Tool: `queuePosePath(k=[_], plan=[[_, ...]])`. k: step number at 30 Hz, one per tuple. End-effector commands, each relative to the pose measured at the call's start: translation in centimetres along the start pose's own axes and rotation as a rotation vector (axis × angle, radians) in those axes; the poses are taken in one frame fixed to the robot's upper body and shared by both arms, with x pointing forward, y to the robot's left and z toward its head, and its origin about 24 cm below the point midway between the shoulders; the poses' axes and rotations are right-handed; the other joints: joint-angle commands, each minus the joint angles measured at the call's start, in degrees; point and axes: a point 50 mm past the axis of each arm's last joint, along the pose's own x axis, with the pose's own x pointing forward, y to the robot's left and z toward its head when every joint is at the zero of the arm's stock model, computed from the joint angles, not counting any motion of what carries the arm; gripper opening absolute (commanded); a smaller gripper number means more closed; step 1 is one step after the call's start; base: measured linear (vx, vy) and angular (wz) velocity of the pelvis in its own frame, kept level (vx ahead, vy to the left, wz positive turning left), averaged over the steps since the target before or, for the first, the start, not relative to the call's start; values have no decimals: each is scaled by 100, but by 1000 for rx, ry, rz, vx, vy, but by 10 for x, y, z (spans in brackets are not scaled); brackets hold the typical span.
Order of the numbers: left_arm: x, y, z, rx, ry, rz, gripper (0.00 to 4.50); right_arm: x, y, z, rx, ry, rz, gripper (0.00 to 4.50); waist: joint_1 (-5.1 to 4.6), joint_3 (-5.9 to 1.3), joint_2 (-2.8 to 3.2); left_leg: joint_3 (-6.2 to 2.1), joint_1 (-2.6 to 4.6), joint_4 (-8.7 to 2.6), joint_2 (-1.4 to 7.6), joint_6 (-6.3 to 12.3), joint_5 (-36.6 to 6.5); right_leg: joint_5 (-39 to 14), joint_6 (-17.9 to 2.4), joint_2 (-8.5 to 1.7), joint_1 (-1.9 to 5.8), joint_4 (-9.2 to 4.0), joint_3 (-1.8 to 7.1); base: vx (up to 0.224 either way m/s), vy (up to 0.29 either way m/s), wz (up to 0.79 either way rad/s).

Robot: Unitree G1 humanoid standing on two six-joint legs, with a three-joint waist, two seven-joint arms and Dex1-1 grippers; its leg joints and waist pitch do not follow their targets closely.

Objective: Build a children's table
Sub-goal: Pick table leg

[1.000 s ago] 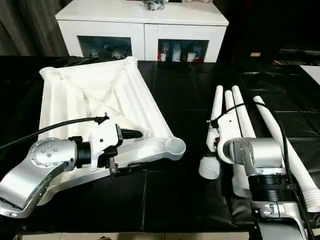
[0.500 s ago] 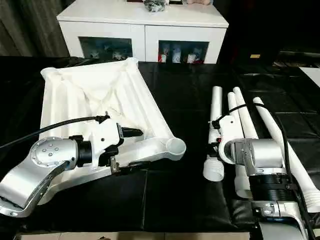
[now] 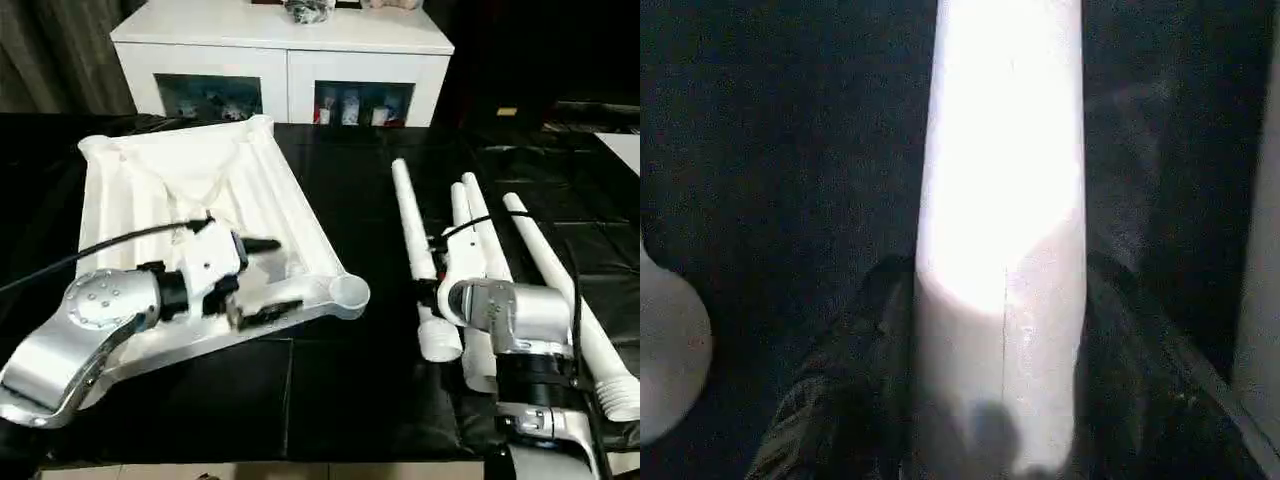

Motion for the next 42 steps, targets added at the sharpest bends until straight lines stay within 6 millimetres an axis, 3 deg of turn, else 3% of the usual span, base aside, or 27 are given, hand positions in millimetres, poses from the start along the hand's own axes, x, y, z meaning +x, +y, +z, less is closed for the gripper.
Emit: queuePosePath(k=[1, 5, 6, 8, 11, 12, 16, 19, 22, 24, 26, 32, 34, 40, 42], plan=[[-1, 8, 2, 13, -3, 51, 450, -1, -4, 2, 31, -34, 1, 185, 5, -326, -30, -113, 50, -483, 348, -190, -648, -556, -1383, -370, 231, -411, 265, 0, 0, 0], [1, 32, 7, -48, -43, 238, 450, -17, 7, 33, 36, -310, 134, 184, 2, -343, -32, -106, 44, -462, 352, -153, -667, -449, -1393, -389, 241, -409, 274, 0, 0, 0], [1, 37, 10, -66, -66, 277, 450, -22, 10, 40, 42, -365, 174, 184, 5, -354, -37, -113, 16, -457, 351, -36, -467, -196, -1413, -384, 265, -383, 270, 0, 0, 0], [2, 45, 16, -122, -117, 329, 450, -33, 15, 53, 65, -458, 260, 184, 4, -361, -17, -108, 25, -442, 351, 29, -400, -60, -1468, -378, 257, -374, 267, 0, 0, 0], [5, 52, 31, -269, -238, 352, 450, -52, 27, 69, 80, -577, 473, 184, 33, -383, -31, -101, 2, -408, 347, 284, -143, 366, -1695, -386, 277, -330, 256, 0, 0, 0], [6, 52, 39, -333, -302, 322, 450, -61, 34, 71, 57, -607, 578, 184, 54, -377, -12, -87, 3, -394, 343, 338, -192, 349, -1760, -394, 279, -333, 257, 0, 0, 0], [14, 40, 63, -507, -448, 129, 450, -78, 48, 66, 20, -652, 850, 184, 125, -372, -50, -93, 3, -392, 371, 477, -236, 163, -1845, -403, 266, -347, 248, 0, 0, 0], [20, 34, 74, -592, -488, 44, 450, -83, 53, 62, 25, -654, 952, 184, 154, -346, -58, -94, 11, -411, 369, 429, -367, -225, -1771, -391, 239, -399, 240, 0, 0, 0], [23, 30, 85, -690, -550, -36, 450, -90, 59, 58, 26, -659, 1061, 184, 157, -327, -110, -95, -1, -427, 365, 332, -497, -617, -1643, -399, 251, -447, 245, 0, 0, 0], [23, 27, 93, -748, -599, -97, 450, -96, 64, 54, 11, -652, 1132, 184, 171, -329, -101, -103, -5, -422, 357, 307, -460, -708, -1574, -400, 247, -453, 243, 0, 0, 0], [23, 26, 95, -754, -608, -106, 450, -97, 65, 53, 6, -650, 1142, 184, 164, -323, -138, -104, -19, -430, 357, 303, -447, -790, -1493, -391, 249, -475, 242, 0, 0, 0], [21, 27, 101, -818, -640, -148, 450, -100, 71, 47, -38, -618, 1186, 184, 148, -316, -133, -109, -32, -429, 342, 275, -354, -918, -1324, -391, 244, -497, 242, 0, 0, 0], [21, 28, 102, -823, -624, -140, 450, -94, 74, 45, -105, -599, 1098, 184, 140, -319, -133, -119, -27, -435, 350, 238, -301, -894, -1256, -378, 236, -492, 237, 0, 0, 0], [29, 37, 89, -816, -518, 8, 450, -91, 96, 32, -298, -539, 1047, 184, 131, -306, -131, -131, -33, -451, 356, 194, -370, -972, -1047, -377, 238, -519, 248, 0, 0, 0], [31, 42, 84, -851, -484, 67, 450, -88, 101, 29, -347, -532, 1019, 184, 126, -315, -113, -143, -29, -449, 360, 179, -321, -835, -1062, -385, 238, -494, 248, 0, 0, 0]])
